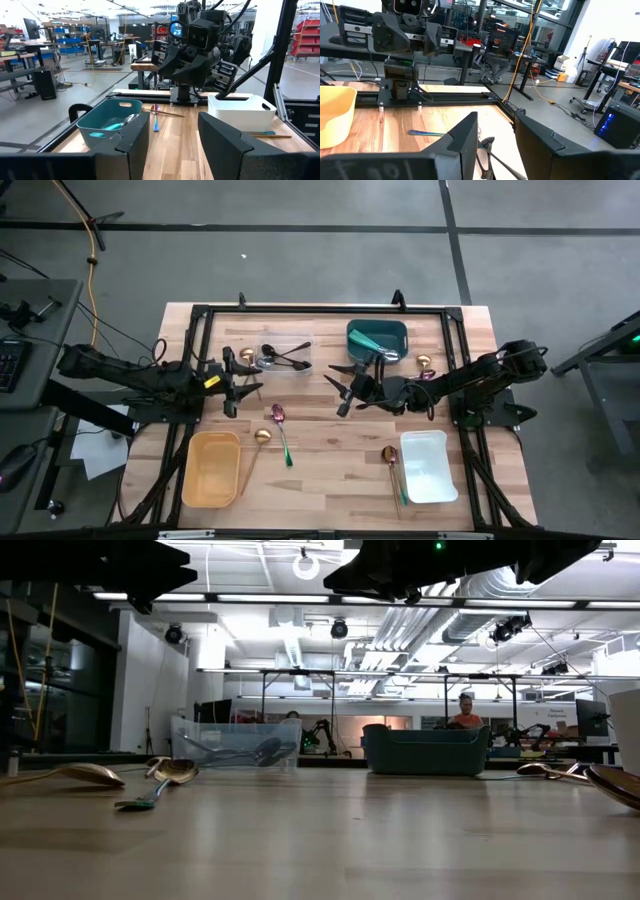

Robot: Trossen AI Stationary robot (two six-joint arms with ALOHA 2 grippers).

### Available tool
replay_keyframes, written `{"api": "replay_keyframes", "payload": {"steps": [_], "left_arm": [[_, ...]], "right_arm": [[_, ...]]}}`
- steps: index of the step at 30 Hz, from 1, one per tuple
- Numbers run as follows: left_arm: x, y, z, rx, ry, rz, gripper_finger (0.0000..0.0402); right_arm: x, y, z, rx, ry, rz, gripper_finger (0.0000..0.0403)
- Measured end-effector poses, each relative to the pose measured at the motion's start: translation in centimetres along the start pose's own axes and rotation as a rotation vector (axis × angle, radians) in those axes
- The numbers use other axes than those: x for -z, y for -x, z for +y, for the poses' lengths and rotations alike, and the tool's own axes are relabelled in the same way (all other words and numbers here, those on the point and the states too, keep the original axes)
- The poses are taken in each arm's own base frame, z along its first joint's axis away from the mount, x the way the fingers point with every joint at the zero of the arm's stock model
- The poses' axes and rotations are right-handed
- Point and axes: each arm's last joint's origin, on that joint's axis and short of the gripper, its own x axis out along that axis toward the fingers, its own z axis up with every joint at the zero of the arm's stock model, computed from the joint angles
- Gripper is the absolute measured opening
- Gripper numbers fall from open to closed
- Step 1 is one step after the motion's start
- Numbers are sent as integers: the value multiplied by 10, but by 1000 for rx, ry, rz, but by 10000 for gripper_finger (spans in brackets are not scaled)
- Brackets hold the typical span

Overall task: Sort silverware by color (type)
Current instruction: Put the gold spoon into the yellow bin

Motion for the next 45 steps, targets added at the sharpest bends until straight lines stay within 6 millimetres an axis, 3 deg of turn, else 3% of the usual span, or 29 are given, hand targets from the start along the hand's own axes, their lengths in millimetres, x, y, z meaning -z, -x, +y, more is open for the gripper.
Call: {"api": "replay_keyframes", "payload": {"steps": [45], "left_arm": [[2, 0, 0, 0, -5, 16, 159]], "right_arm": [[0, 0, 0, 0, 0, 1, 122]]}}
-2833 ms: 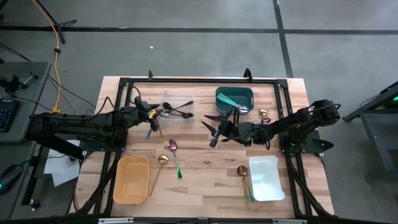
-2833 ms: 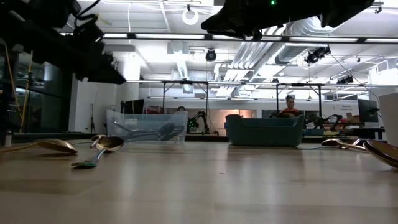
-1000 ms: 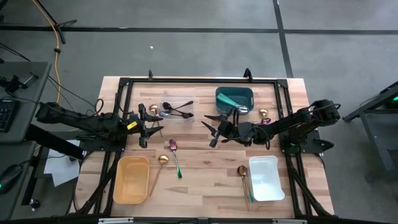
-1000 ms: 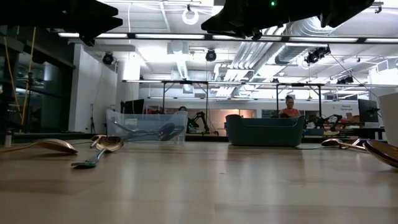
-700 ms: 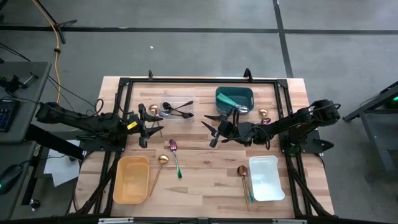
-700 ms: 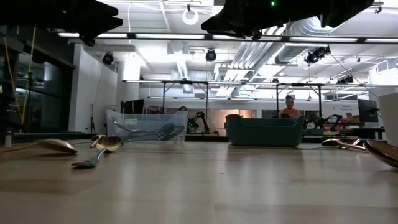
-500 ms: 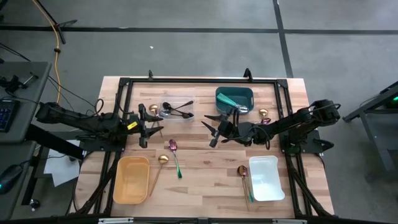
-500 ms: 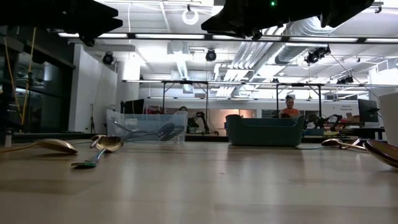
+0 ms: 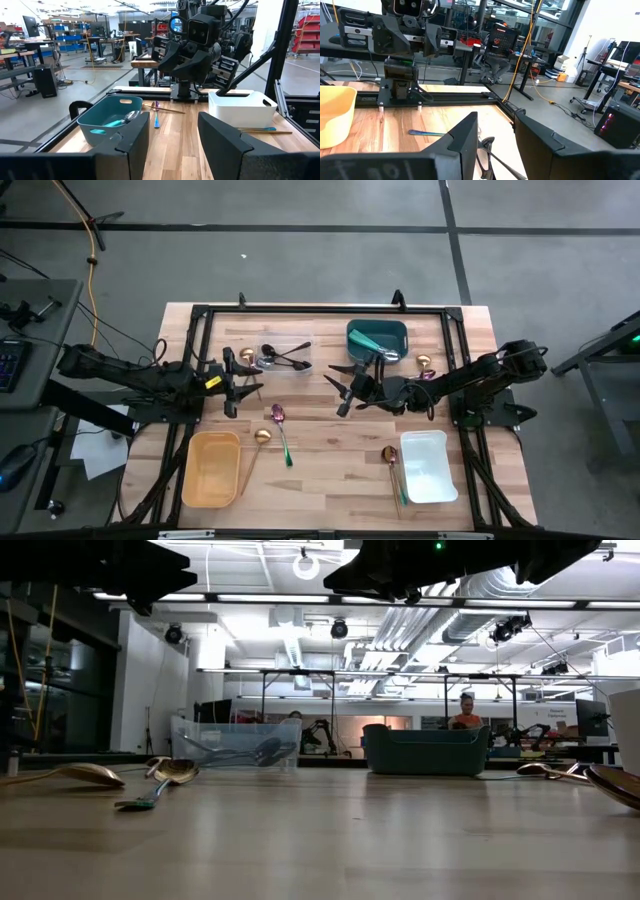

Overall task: Sort silverware by color (type)
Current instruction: Put the gold spoon into the yellow bin

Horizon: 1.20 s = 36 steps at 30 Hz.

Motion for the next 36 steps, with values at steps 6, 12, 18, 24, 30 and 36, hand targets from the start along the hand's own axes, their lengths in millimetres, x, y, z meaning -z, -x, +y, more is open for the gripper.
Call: {"api": "replay_keyframes", "payload": {"steps": [6, 12, 18, 24, 30, 36], "left_arm": [[0, 0, 0, 0, 0, 0, 159], [0, 0, 0, 0, -1, 3, 159], [0, 0, 0, 0, -1, 5, 159], [1, 0, 0, 0, -1, 5, 159], [1, 0, 0, 0, -1, 5, 159], [1, 0, 0, 0, 1, 5, 159]], "right_arm": [[0, 0, 0, 0, 0, 0, 122], [0, 0, 0, 0, 0, 0, 122], [0, 0, 0, 0, 0, 0, 122], [0, 0, 0, 0, 0, 0, 122], [0, 0, 0, 0, -11, 1, 122], [0, 0, 0, 0, -15, 1, 122]]}}
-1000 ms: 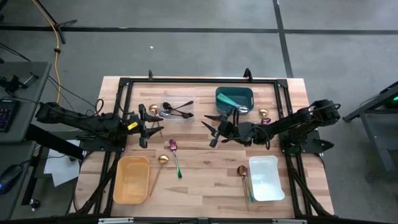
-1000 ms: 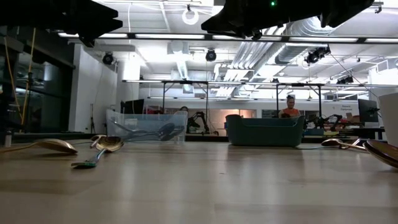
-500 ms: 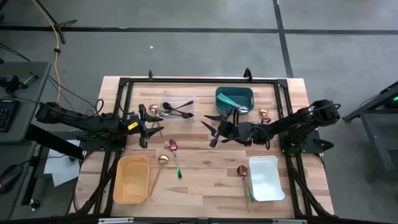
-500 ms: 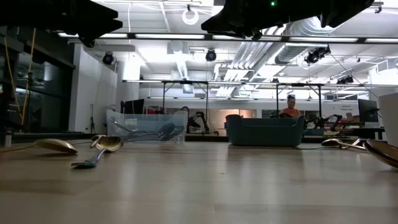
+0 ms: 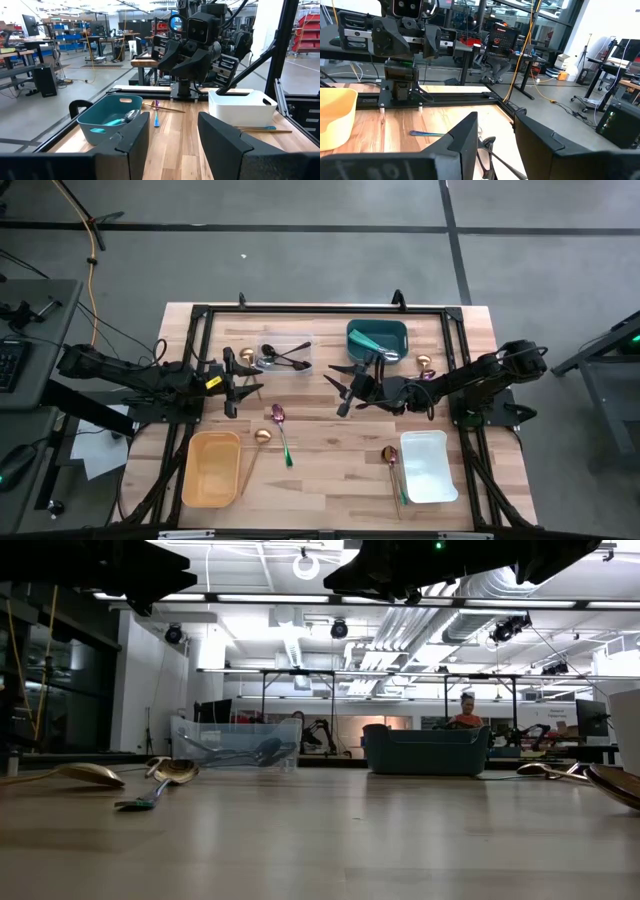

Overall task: Sort silverware by color (type)
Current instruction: Put the gold spoon into the yellow bin

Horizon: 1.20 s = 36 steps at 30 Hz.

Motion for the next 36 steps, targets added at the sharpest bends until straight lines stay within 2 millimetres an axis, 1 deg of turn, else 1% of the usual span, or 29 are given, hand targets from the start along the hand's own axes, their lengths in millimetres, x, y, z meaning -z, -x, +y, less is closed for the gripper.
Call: {"api": "replay_keyframes", "payload": {"steps": [36], "left_arm": [[2, -2, -1, 1, -7, 14, 159]], "right_arm": [[1, 0, 0, -1, 5, 7, 122]]}}
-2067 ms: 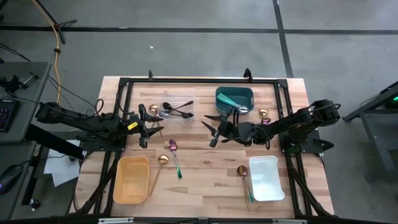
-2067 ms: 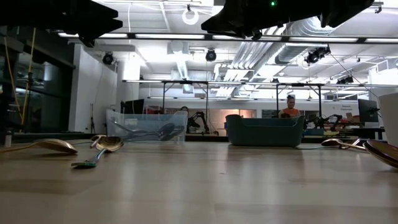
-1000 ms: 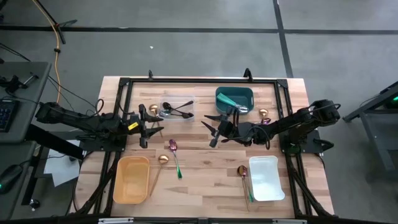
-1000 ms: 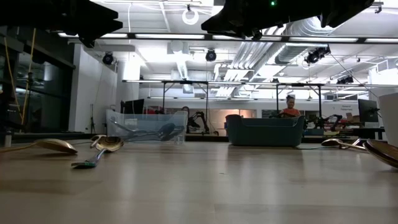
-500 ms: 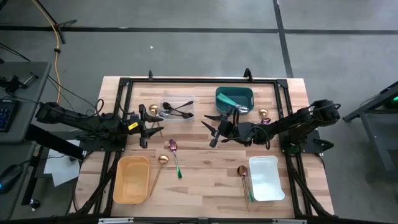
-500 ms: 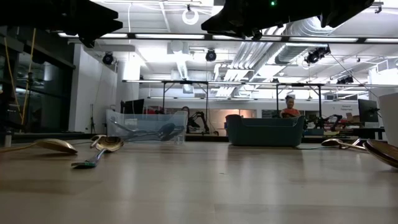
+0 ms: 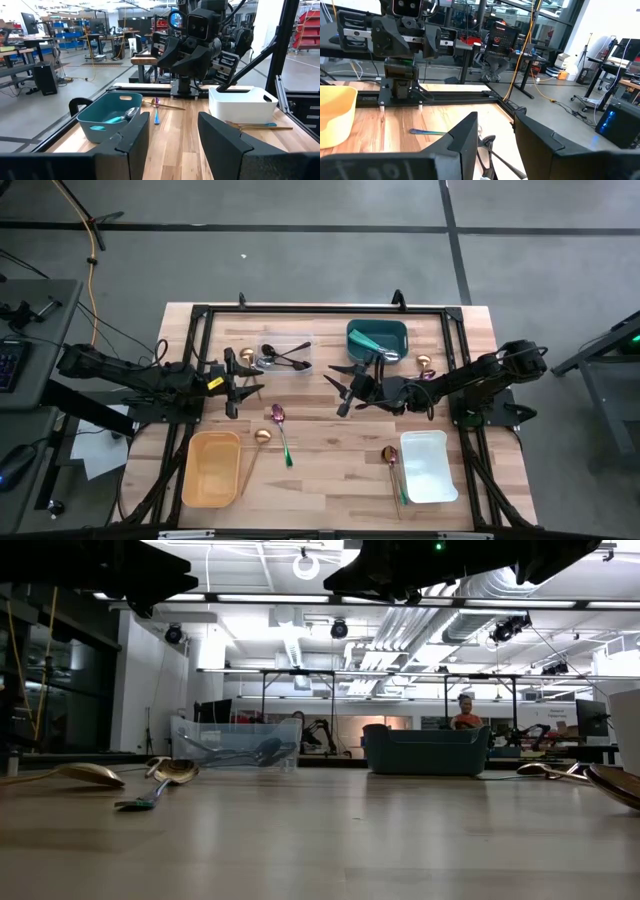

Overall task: Sort silverware by color (type)
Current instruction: Put the gold spoon into the yellow bin

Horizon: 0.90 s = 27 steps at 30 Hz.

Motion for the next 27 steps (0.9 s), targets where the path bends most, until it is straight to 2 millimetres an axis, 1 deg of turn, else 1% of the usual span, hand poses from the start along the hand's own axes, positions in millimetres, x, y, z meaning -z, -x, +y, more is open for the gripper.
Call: {"api": "replay_keyframes", "payload": {"steps": [6, 8, 11, 14, 16, 18, 20, 23, 25, 27], "left_arm": [[0, 0, 0, 0, 17, 0, 159], [0, 0, 0, 0, 18, 0, 159], [0, 0, 0, 0, 18, -2, 159], [-1, 0, 0, 0, 22, -13, 159], [-2, 0, 0, 3, 24, -16, 159], [-2, 0, 0, 4, 23, -15, 159], [-1, 0, 0, 4, 22, -11, 159], [1, 0, 0, 4, 17, 5, 159], [1, 0, 0, 4, 26, 10, 159], [2, 0, 0, 6, 46, 14, 159]], "right_arm": [[0, 0, 0, 3, 1, 2, 122], [0, 0, -1, 25, -29, 7, 122], [3, -2, -6, 142, -138, 37, 122], [15, -8, -21, 334, -215, 106, 122], [25, -13, -33, 414, -218, 182, 122], [31, -19, -44, 455, -224, 283, 122], [27, -23, -56, 459, -254, 393, 122], [16, -24, -70, 436, -276, 610, 122], [8, -19, -74, 428, -283, 749, 122], [3, -10, -73, 413, -310, 877, 122]]}}
